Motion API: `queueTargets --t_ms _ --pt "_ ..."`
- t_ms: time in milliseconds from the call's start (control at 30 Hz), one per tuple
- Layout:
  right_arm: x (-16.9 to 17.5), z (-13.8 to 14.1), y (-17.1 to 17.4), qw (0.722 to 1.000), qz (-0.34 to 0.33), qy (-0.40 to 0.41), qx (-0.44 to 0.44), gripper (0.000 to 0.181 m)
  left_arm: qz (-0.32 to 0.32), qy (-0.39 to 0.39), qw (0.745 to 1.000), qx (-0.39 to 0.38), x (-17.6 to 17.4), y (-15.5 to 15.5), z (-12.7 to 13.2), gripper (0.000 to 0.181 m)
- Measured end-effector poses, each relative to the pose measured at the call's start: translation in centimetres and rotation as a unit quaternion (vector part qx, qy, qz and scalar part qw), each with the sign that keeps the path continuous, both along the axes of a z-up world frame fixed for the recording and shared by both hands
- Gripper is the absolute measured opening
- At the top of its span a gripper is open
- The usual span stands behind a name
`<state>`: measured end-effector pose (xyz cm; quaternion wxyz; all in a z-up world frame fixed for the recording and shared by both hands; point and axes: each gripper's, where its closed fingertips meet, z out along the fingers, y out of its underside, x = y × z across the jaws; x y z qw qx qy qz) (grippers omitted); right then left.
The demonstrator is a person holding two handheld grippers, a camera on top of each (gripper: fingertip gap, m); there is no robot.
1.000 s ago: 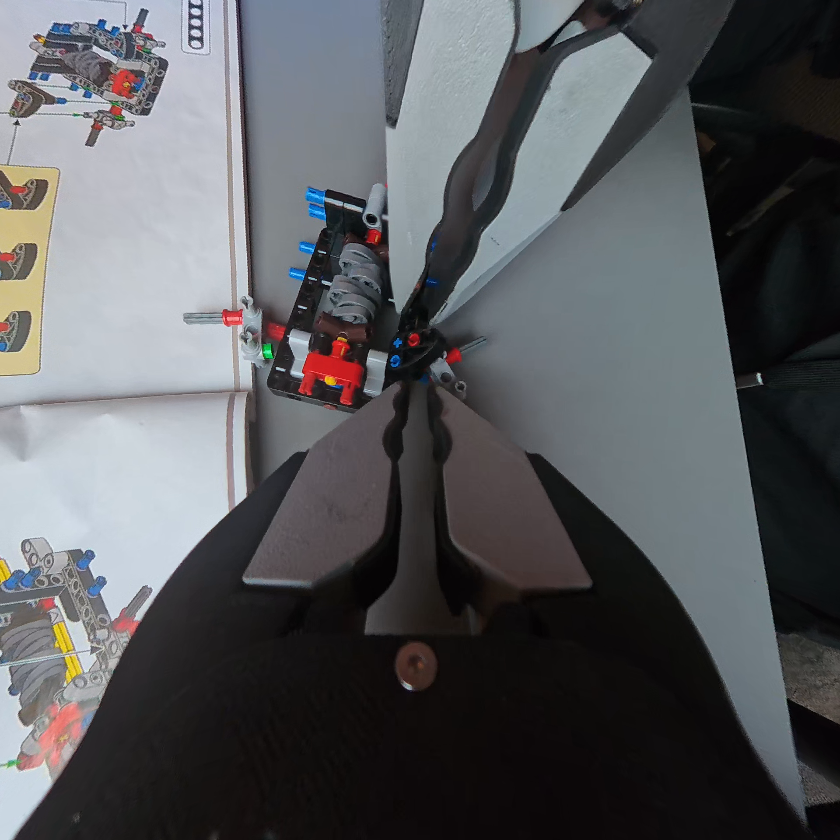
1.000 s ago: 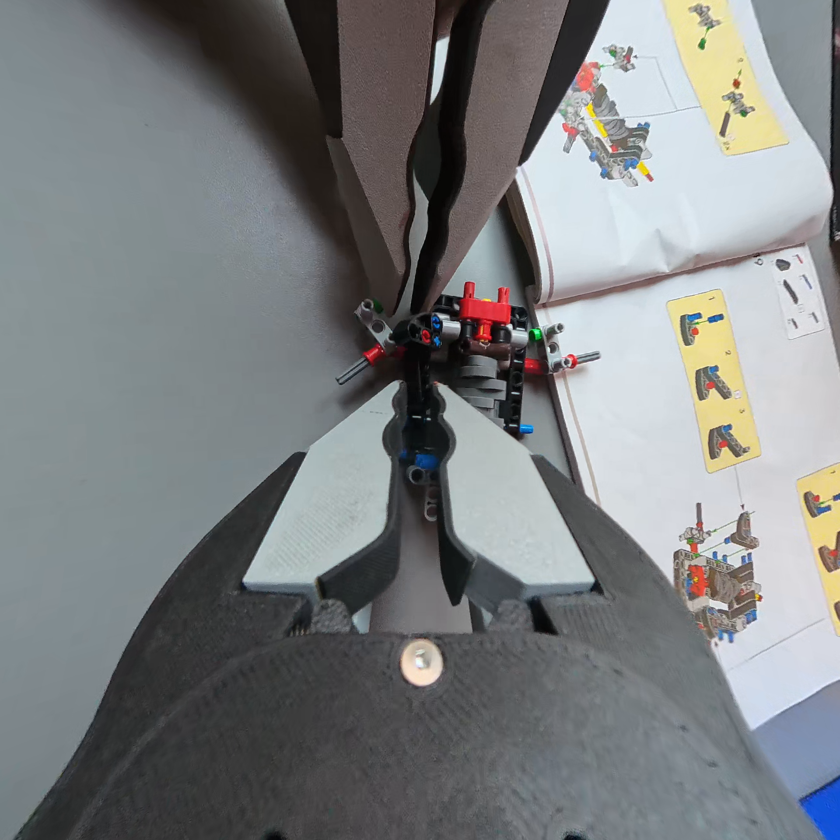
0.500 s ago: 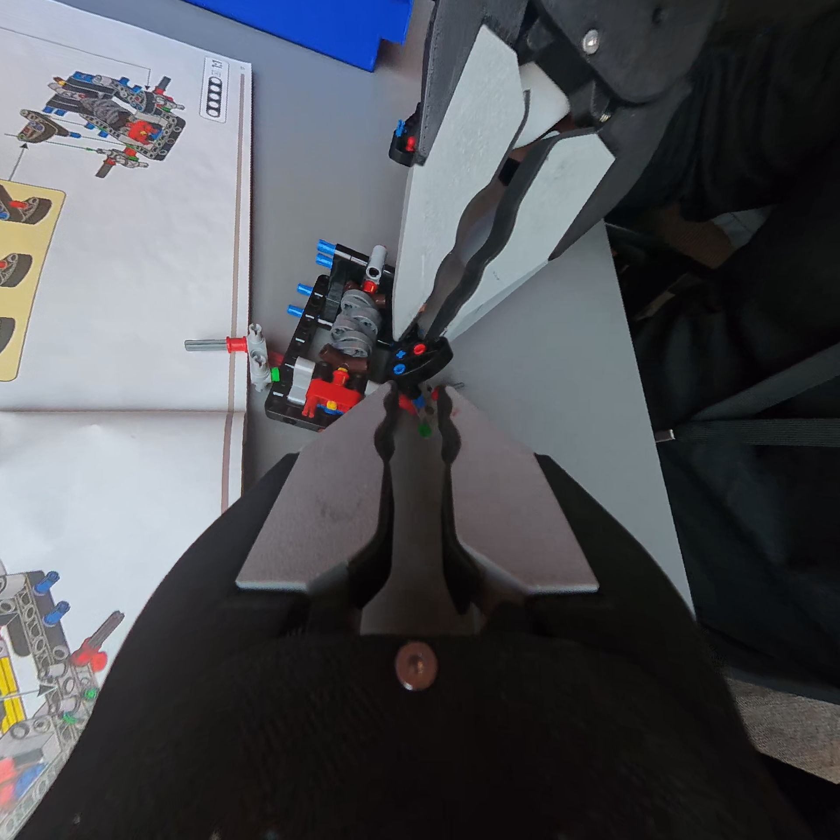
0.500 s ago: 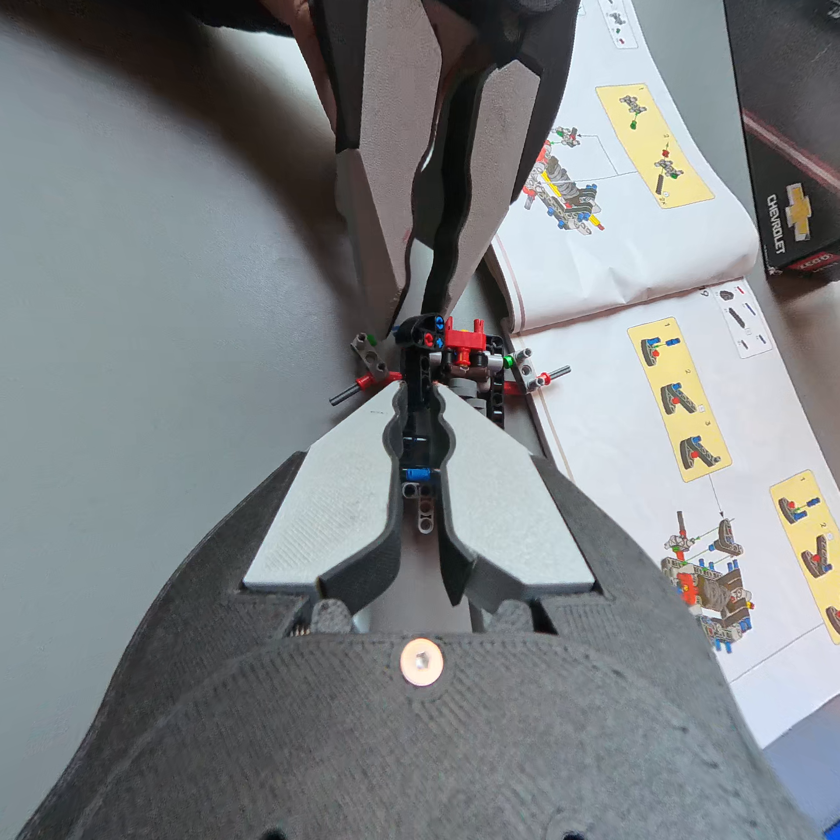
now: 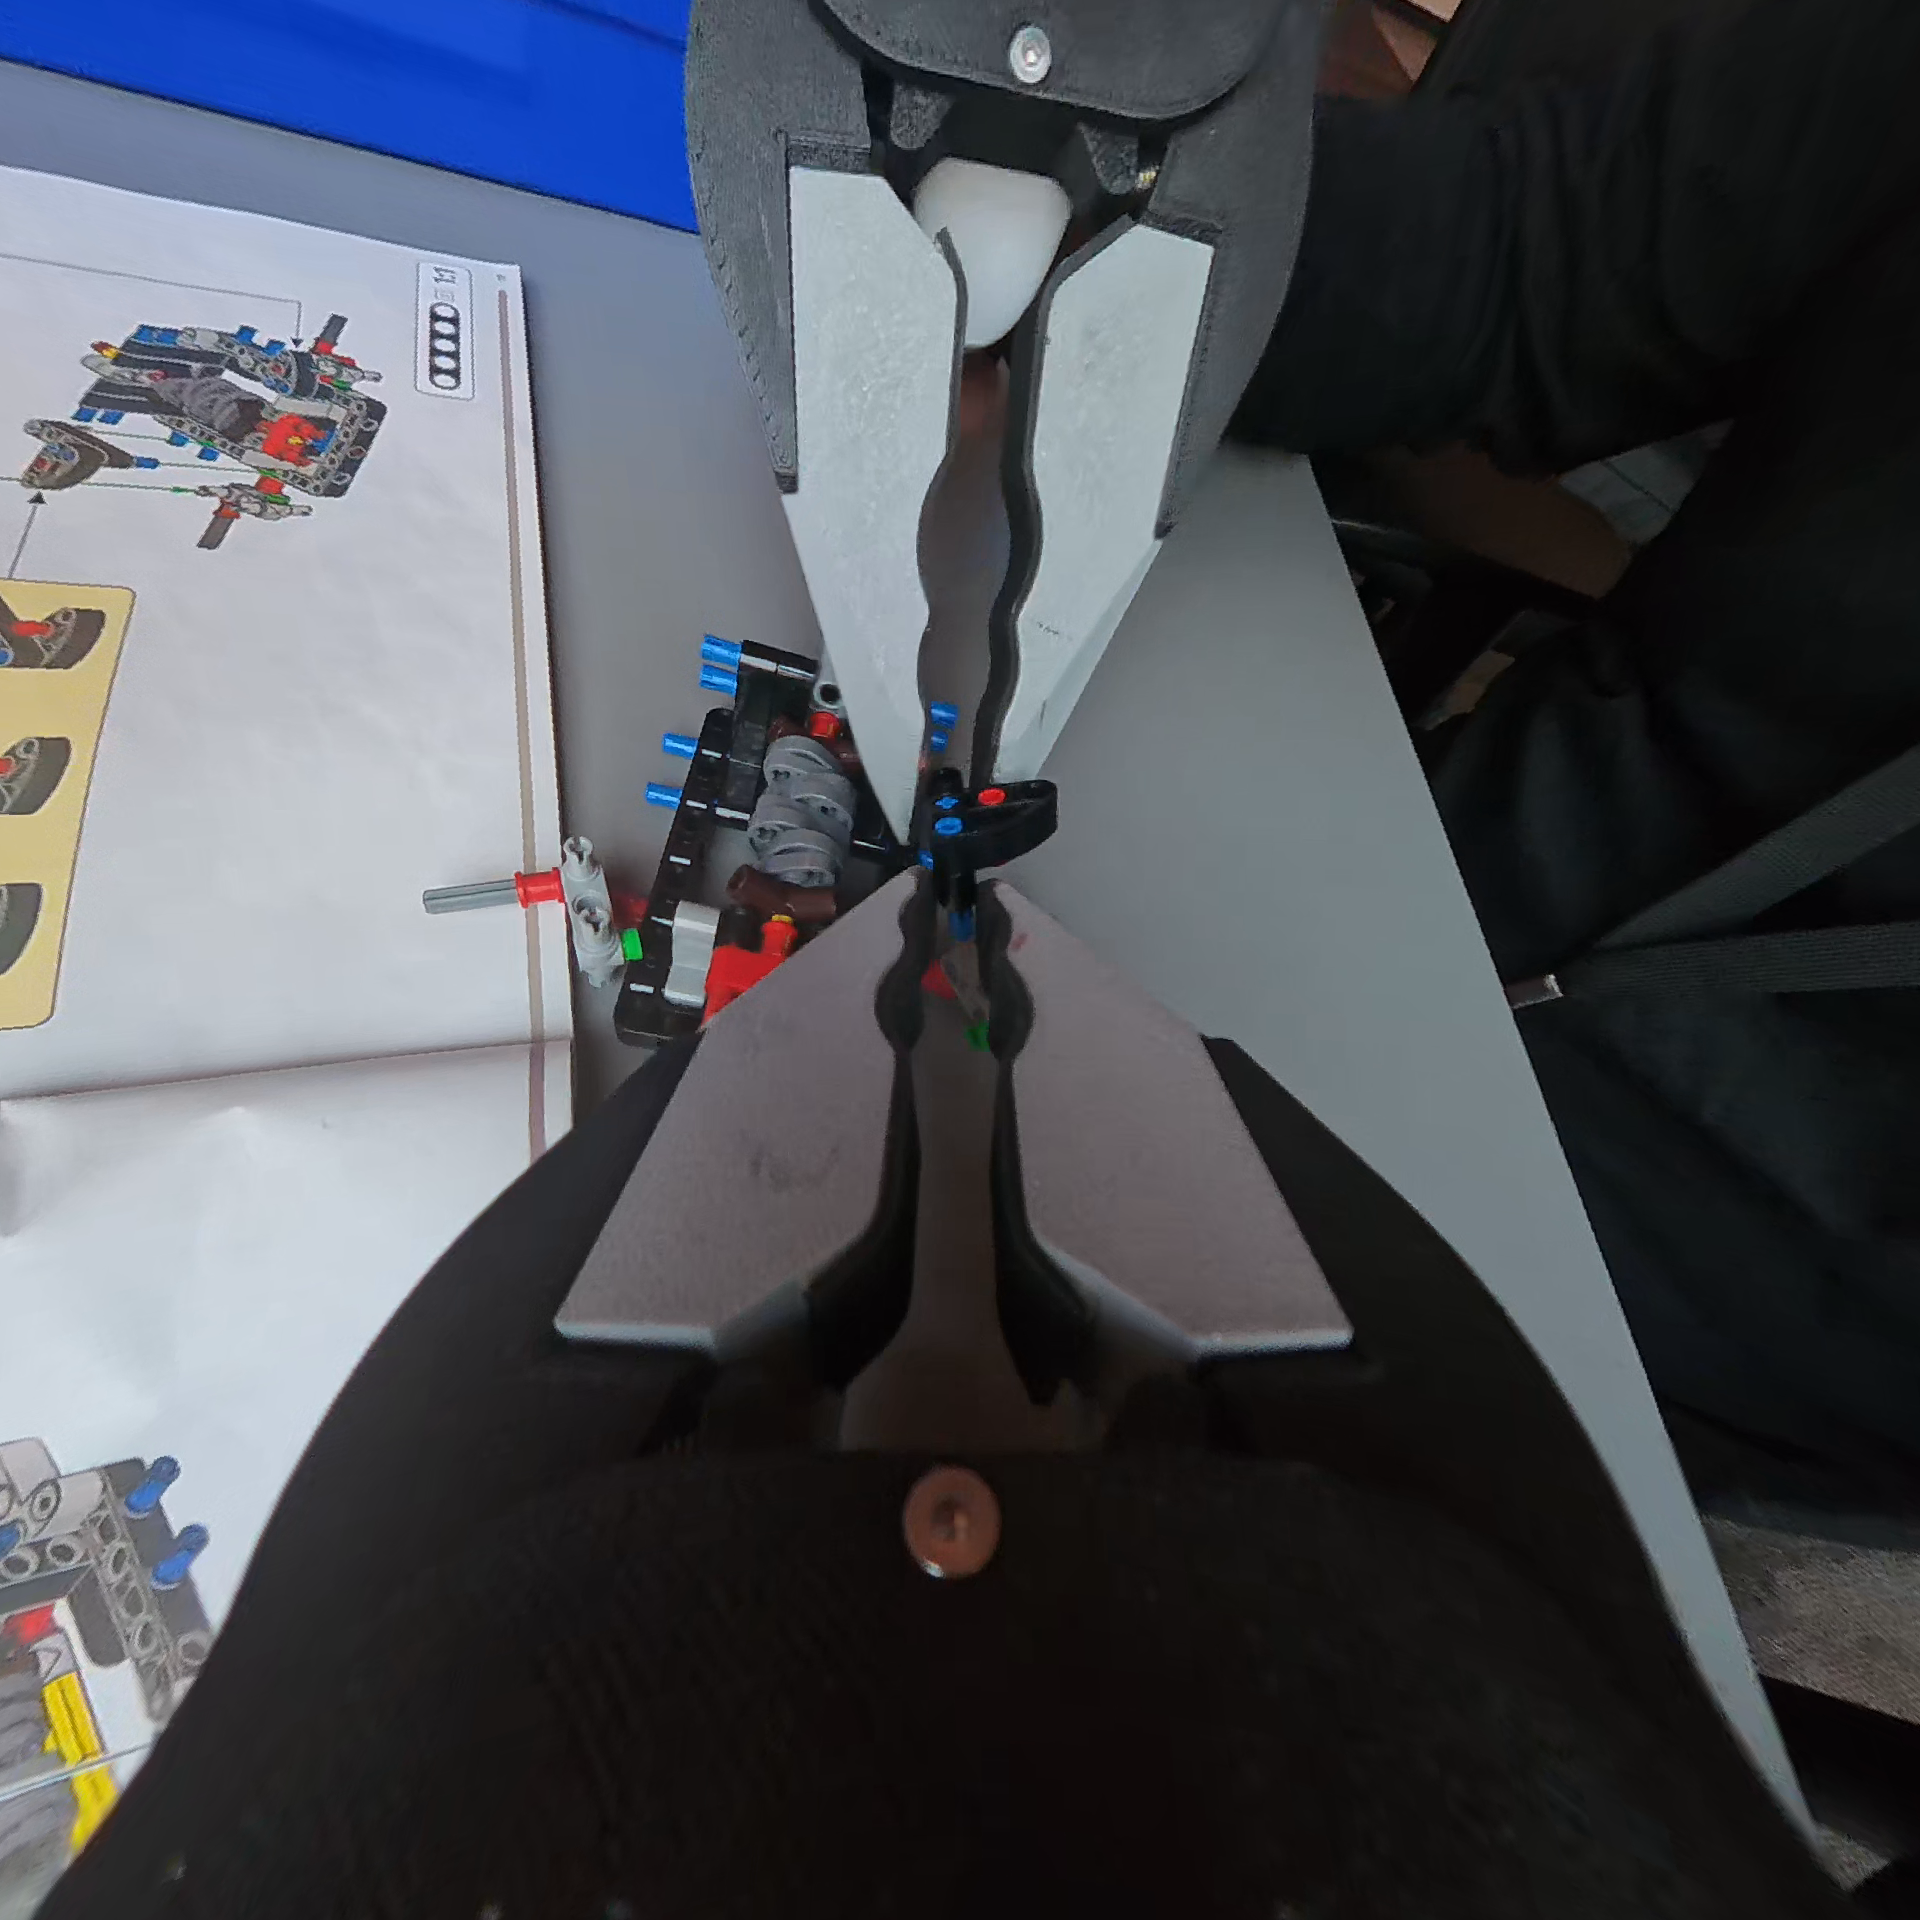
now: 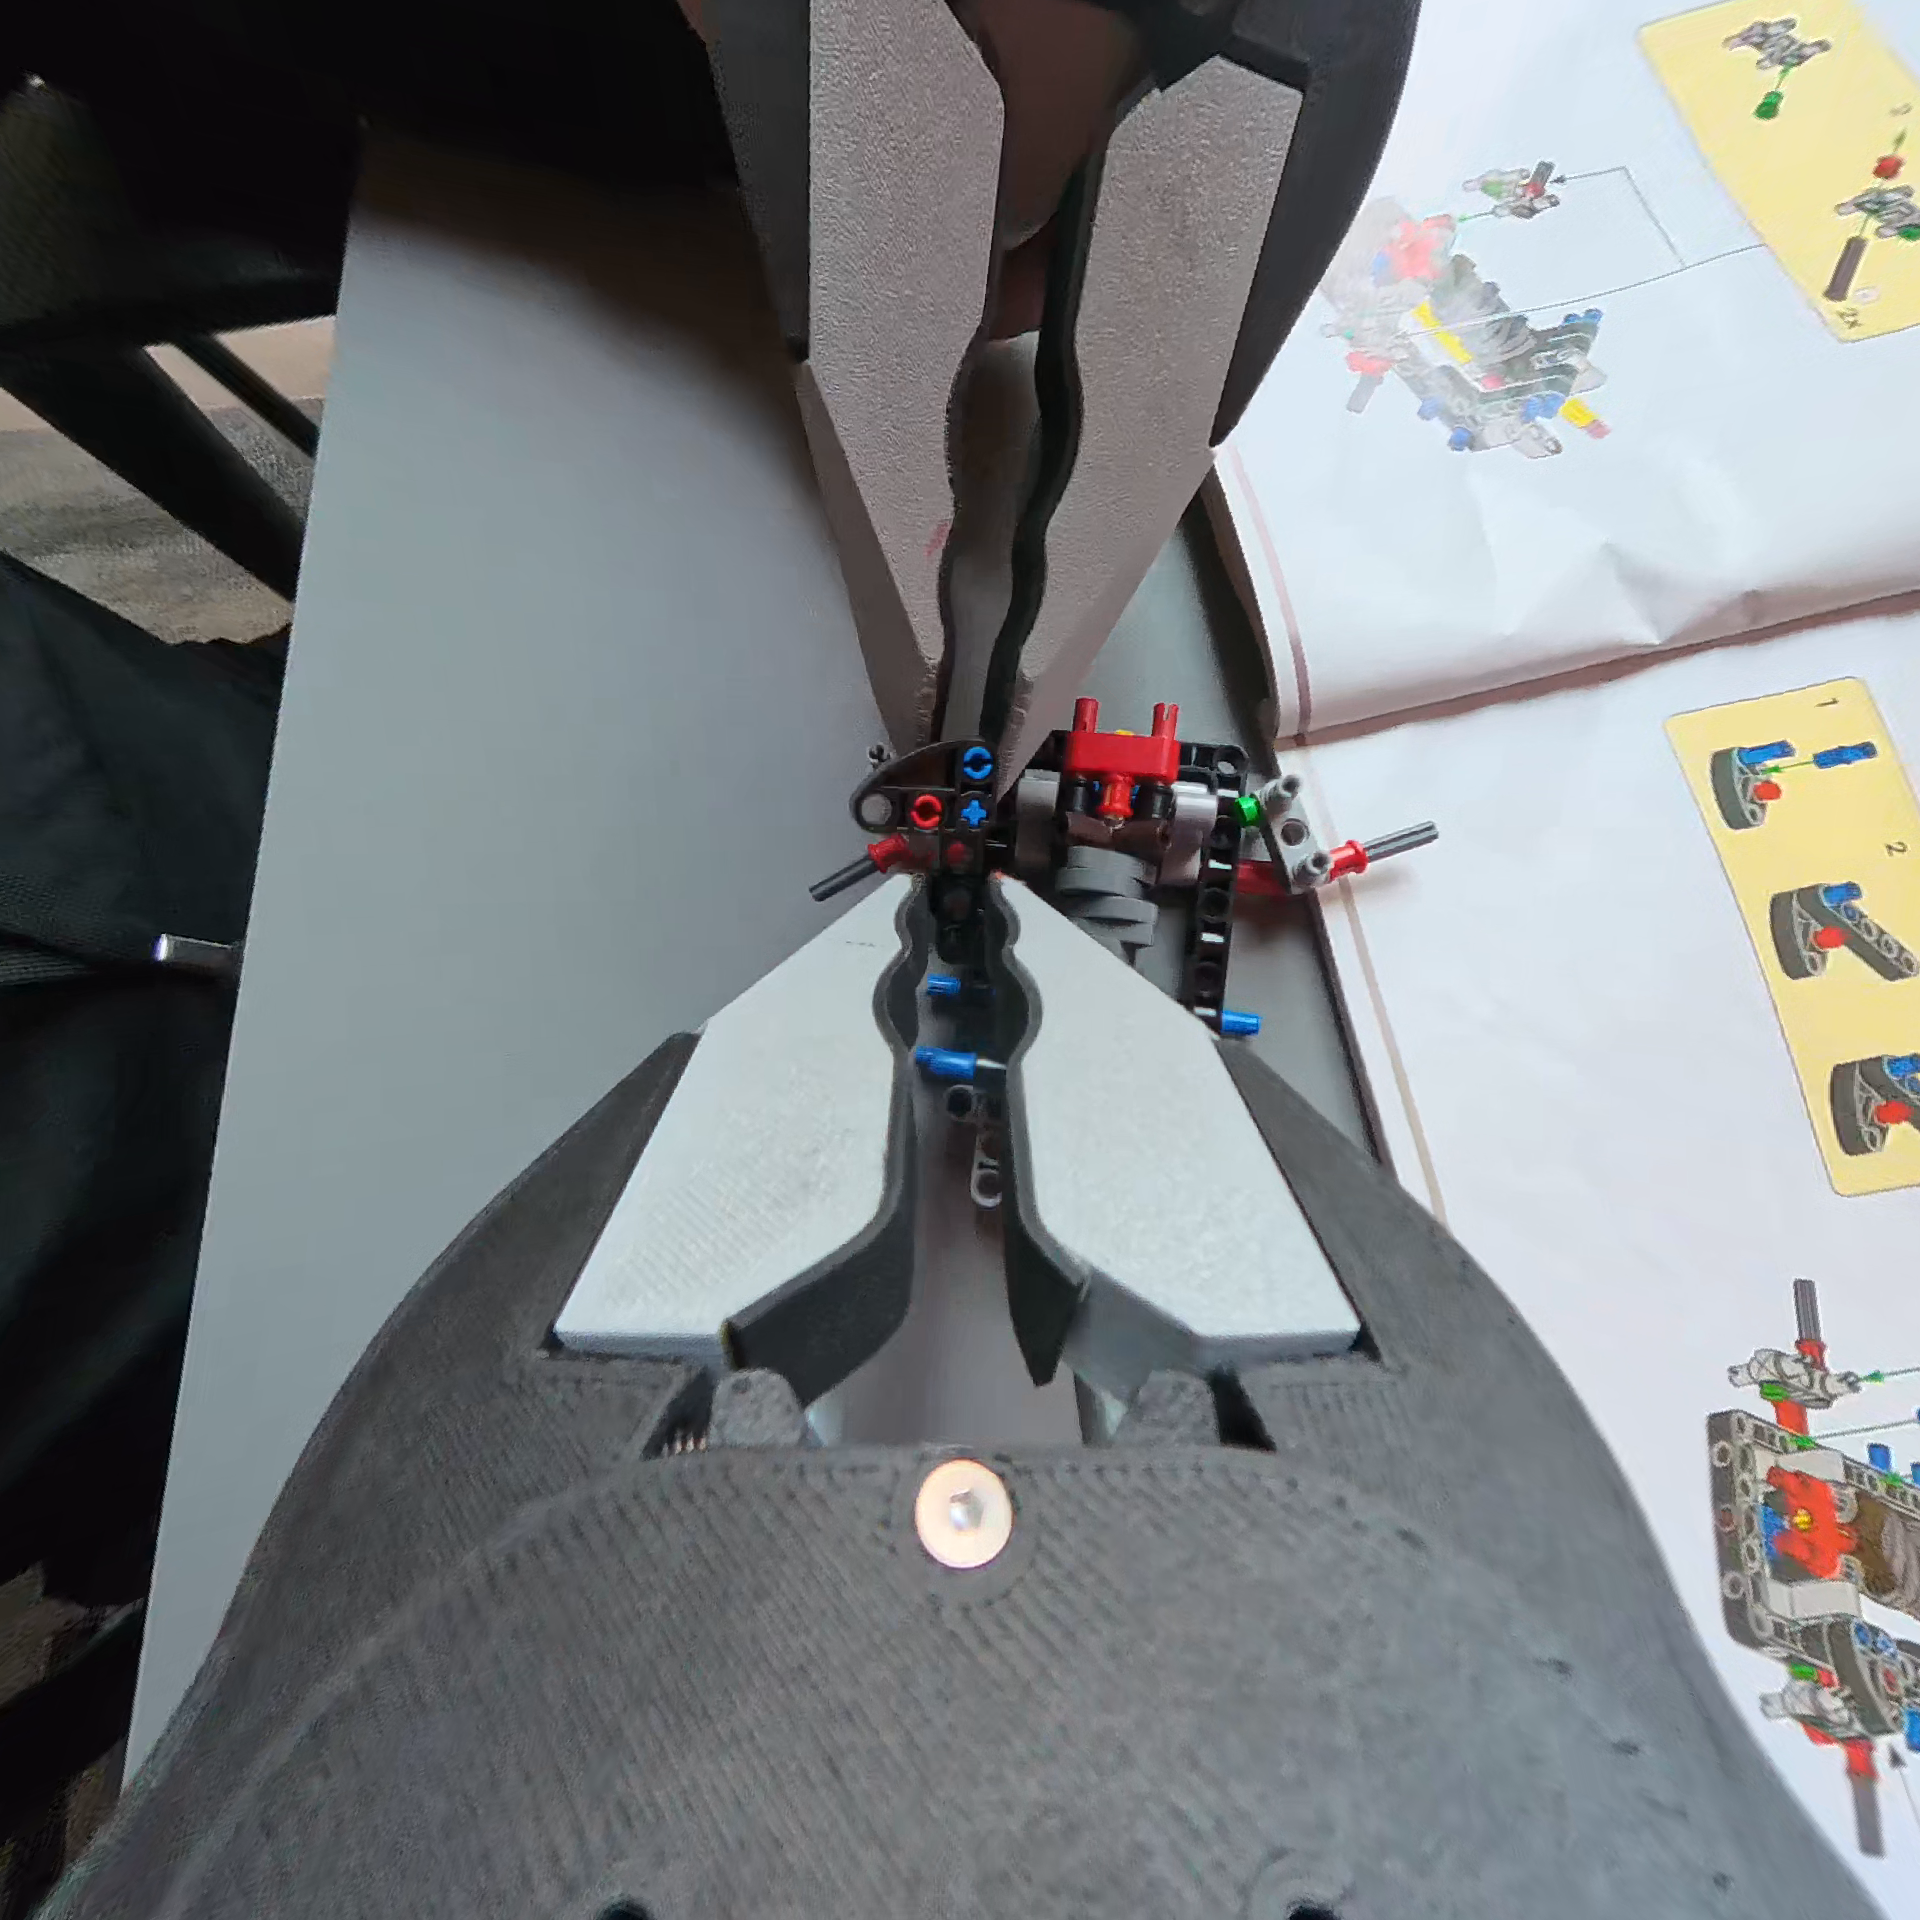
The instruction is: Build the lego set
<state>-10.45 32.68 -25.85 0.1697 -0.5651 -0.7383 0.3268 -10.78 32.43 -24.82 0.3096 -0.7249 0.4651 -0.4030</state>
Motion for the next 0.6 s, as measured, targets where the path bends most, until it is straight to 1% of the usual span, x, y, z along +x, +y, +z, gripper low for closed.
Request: queueTargets --t_ms 167,300,433,600 --pt "-0.2 -0.2 0.3 0.999 0.011 -0.028 0.013 0.005 0.0 0.026 0.999 0.041 -0.4 0.4 -0.5 0.004" --pt "-0.1 -1.2 0.5 0.997 -0.004 -0.074 0.011 0.004 0.009 0.06 0.997 0.04 -0.5 0.5 -1.6 0.004" --pt "0.1 -1.1 0.6 0.996 -0.027 -0.082 0.0 0.004 0.029 0.062 0.997 0.043 -1.6 0.8 -1.1 0.006" --pt "0.4 -1.5 0.6 0.994 -0.038 -0.101 0.018 0.004 0.041 0.061 0.996 0.047 -2.4 1.0 -0.6 0.007"
